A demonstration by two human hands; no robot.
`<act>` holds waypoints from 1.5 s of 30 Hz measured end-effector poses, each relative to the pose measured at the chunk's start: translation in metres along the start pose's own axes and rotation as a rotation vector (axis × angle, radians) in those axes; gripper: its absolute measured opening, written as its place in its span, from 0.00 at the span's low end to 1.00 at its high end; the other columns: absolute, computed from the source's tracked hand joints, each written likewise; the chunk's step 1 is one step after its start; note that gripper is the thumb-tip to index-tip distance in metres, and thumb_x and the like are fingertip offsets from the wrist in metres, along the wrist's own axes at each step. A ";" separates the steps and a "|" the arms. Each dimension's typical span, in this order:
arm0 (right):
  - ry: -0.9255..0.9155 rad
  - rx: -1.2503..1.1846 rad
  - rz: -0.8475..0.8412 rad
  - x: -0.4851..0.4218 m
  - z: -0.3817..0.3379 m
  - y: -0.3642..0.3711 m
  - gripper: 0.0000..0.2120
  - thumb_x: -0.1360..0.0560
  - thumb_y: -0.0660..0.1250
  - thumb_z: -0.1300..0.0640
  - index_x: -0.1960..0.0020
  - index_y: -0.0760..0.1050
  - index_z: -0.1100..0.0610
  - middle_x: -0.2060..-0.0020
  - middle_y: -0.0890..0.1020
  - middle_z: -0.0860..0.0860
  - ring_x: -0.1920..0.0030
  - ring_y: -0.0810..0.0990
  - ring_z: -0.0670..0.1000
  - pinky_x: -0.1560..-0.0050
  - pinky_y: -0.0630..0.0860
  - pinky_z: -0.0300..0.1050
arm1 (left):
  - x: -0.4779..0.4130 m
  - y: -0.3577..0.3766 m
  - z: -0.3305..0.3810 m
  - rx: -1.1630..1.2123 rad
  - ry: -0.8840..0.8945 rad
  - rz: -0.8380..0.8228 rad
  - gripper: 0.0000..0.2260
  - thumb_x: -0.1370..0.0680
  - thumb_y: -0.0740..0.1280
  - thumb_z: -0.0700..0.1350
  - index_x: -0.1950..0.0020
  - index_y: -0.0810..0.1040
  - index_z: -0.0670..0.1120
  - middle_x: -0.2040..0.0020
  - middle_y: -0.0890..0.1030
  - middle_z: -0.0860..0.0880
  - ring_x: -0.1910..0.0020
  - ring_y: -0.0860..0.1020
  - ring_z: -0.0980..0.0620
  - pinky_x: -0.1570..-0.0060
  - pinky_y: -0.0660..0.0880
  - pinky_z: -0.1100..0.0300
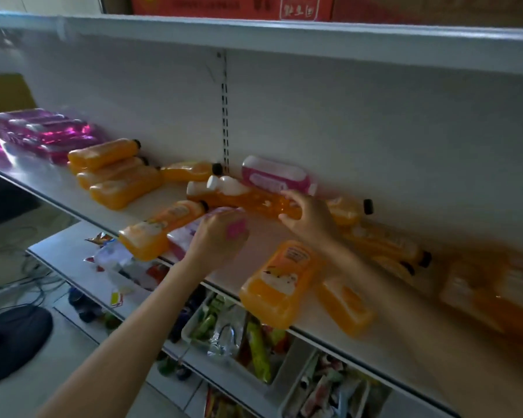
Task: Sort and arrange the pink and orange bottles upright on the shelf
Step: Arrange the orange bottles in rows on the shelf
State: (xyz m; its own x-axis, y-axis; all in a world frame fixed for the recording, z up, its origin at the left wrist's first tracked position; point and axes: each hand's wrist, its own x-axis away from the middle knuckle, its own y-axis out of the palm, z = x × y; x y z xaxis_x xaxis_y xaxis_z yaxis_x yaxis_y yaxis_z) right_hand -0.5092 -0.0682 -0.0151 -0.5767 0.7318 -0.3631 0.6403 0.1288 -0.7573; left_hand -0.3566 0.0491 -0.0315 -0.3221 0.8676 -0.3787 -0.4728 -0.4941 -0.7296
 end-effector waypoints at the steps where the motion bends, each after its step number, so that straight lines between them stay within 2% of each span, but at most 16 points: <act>1: 0.000 -0.012 -0.007 -0.008 -0.008 0.011 0.25 0.25 0.68 0.57 0.29 0.67 0.54 0.37 0.76 0.52 0.37 0.75 0.50 0.43 0.70 0.38 | -0.002 -0.009 -0.010 0.015 -0.001 -0.006 0.11 0.26 0.67 0.42 0.44 0.81 0.48 0.47 0.81 0.51 0.49 0.77 0.54 0.49 0.70 0.66; 4: -0.015 0.033 -0.029 -0.032 -0.031 0.045 0.27 0.25 0.68 0.56 0.29 0.64 0.55 0.34 0.73 0.53 0.36 0.73 0.51 0.41 0.67 0.38 | -0.013 -0.032 -0.037 -0.002 0.092 0.033 0.13 0.30 0.68 0.35 0.49 0.83 0.46 0.55 0.82 0.51 0.58 0.77 0.55 0.59 0.66 0.73; 7: -0.056 0.191 -0.013 -0.054 -0.046 0.073 0.29 0.26 0.69 0.52 0.29 0.63 0.56 0.35 0.72 0.55 0.36 0.70 0.52 0.43 0.62 0.35 | -0.029 -0.044 -0.065 -0.040 0.033 -0.025 0.15 0.28 0.67 0.37 0.42 0.80 0.46 0.47 0.81 0.47 0.54 0.77 0.51 0.60 0.65 0.69; 11: -0.058 0.282 0.043 -0.073 -0.055 0.097 0.29 0.28 0.71 0.53 0.31 0.64 0.58 0.39 0.72 0.55 0.38 0.70 0.52 0.44 0.59 0.35 | -0.058 -0.039 -0.096 -0.054 -0.002 -0.169 0.16 0.25 0.65 0.45 0.37 0.74 0.53 0.40 0.78 0.49 0.45 0.76 0.48 0.52 0.71 0.60; 14: -0.023 0.280 0.056 -0.080 -0.059 0.107 0.27 0.27 0.70 0.55 0.31 0.65 0.58 0.38 0.74 0.55 0.37 0.72 0.53 0.38 0.66 0.42 | -0.073 -0.032 -0.106 -0.140 0.082 -0.241 0.17 0.25 0.65 0.48 0.37 0.73 0.52 0.38 0.76 0.48 0.43 0.75 0.46 0.48 0.73 0.53; 16: 0.029 0.211 0.087 -0.082 -0.061 0.104 0.26 0.26 0.70 0.55 0.32 0.66 0.56 0.39 0.76 0.53 0.39 0.74 0.52 0.42 0.68 0.40 | -0.078 -0.027 -0.109 -0.124 0.123 -0.250 0.18 0.25 0.64 0.48 0.36 0.71 0.51 0.38 0.75 0.47 0.41 0.74 0.45 0.48 0.73 0.51; 20: 0.170 -0.132 0.283 -0.082 -0.076 0.081 0.27 0.30 0.74 0.51 0.35 0.70 0.55 0.45 0.79 0.48 0.48 0.78 0.46 0.52 0.75 0.31 | -0.086 -0.012 -0.097 0.157 0.166 -0.243 0.37 0.30 0.69 0.52 0.27 0.53 0.51 0.36 0.73 0.47 0.40 0.73 0.45 0.43 0.73 0.49; 24: 0.218 -0.252 0.497 -0.077 -0.089 0.054 0.26 0.35 0.77 0.48 0.41 0.74 0.57 0.53 0.78 0.45 0.57 0.76 0.40 0.61 0.68 0.21 | -0.089 -0.001 -0.059 0.317 0.216 -0.133 0.53 0.36 0.75 0.55 0.25 0.40 0.51 0.26 0.59 0.45 0.28 0.61 0.47 0.32 0.64 0.48; 26: 0.272 -0.301 0.566 -0.070 -0.090 0.039 0.25 0.35 0.77 0.47 0.45 0.73 0.57 0.57 0.78 0.44 0.62 0.75 0.38 0.65 0.68 0.23 | -0.088 0.003 -0.033 0.372 0.210 -0.022 0.51 0.34 0.75 0.52 0.25 0.41 0.50 0.26 0.58 0.46 0.27 0.58 0.48 0.31 0.61 0.52; 28: 0.262 -0.365 0.523 -0.058 -0.085 0.023 0.21 0.32 0.74 0.46 0.46 0.71 0.54 0.56 0.78 0.45 0.59 0.76 0.38 0.64 0.70 0.25 | -0.088 0.006 -0.009 0.490 0.177 0.054 0.44 0.31 0.73 0.49 0.25 0.46 0.50 0.30 0.65 0.48 0.33 0.67 0.49 0.41 0.69 0.57; 30: 0.227 -0.363 0.445 -0.044 -0.076 0.004 0.20 0.29 0.71 0.45 0.42 0.71 0.52 0.50 0.78 0.48 0.53 0.78 0.42 0.58 0.76 0.33 | -0.087 0.011 0.012 0.632 0.156 0.006 0.38 0.30 0.70 0.50 0.28 0.49 0.51 0.41 0.73 0.51 0.48 0.77 0.53 0.58 0.74 0.66; 32: 0.196 -0.311 0.424 -0.030 -0.060 -0.017 0.25 0.30 0.69 0.43 0.38 0.68 0.51 0.42 0.76 0.49 0.45 0.76 0.46 0.50 0.78 0.44 | -0.084 0.020 0.030 0.775 0.223 -0.123 0.34 0.31 0.67 0.51 0.30 0.53 0.48 0.48 0.75 0.51 0.55 0.78 0.58 0.64 0.75 0.70; 36: 0.228 -0.399 0.379 0.005 -0.026 -0.062 0.36 0.31 0.72 0.46 0.28 0.58 0.43 0.33 0.67 0.47 0.36 0.72 0.49 0.38 0.73 0.49 | -0.068 0.043 0.076 1.060 0.291 -0.478 0.23 0.30 0.66 0.40 0.36 0.64 0.47 0.50 0.78 0.38 0.52 0.81 0.44 0.55 0.80 0.50; 39: 0.293 -0.367 0.360 0.036 0.002 -0.099 0.39 0.33 0.74 0.46 0.28 0.59 0.42 0.35 0.71 0.47 0.40 0.75 0.49 0.39 0.75 0.49 | -0.053 0.062 0.117 1.129 0.232 -0.634 0.16 0.25 0.64 0.33 0.46 0.71 0.54 0.57 0.83 0.54 0.56 0.82 0.58 0.61 0.78 0.65; 42: 0.380 -0.336 0.409 0.067 0.028 -0.130 0.36 0.31 0.73 0.48 0.28 0.61 0.44 0.36 0.71 0.48 0.40 0.74 0.50 0.40 0.76 0.51 | -0.040 0.086 0.153 1.155 0.120 -0.794 0.12 0.23 0.64 0.40 0.47 0.72 0.58 0.55 0.82 0.59 0.54 0.80 0.62 0.58 0.78 0.65; 45: 0.439 -0.303 0.548 0.093 0.046 -0.155 0.33 0.29 0.70 0.44 0.28 0.61 0.44 0.39 0.71 0.45 0.43 0.74 0.46 0.42 0.76 0.45 | -0.033 0.105 0.191 1.134 0.083 -0.783 0.21 0.24 0.66 0.49 0.35 0.63 0.56 0.40 0.76 0.50 0.46 0.78 0.54 0.47 0.78 0.53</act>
State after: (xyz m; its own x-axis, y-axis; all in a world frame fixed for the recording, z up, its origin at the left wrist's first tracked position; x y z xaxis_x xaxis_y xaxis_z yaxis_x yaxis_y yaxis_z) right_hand -0.6851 -0.0511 0.0432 0.0781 0.9347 -0.3468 0.9243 -0.1982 -0.3261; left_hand -0.5524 -0.0420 0.0126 0.3657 0.9185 -0.1503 -0.9220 0.3796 0.0768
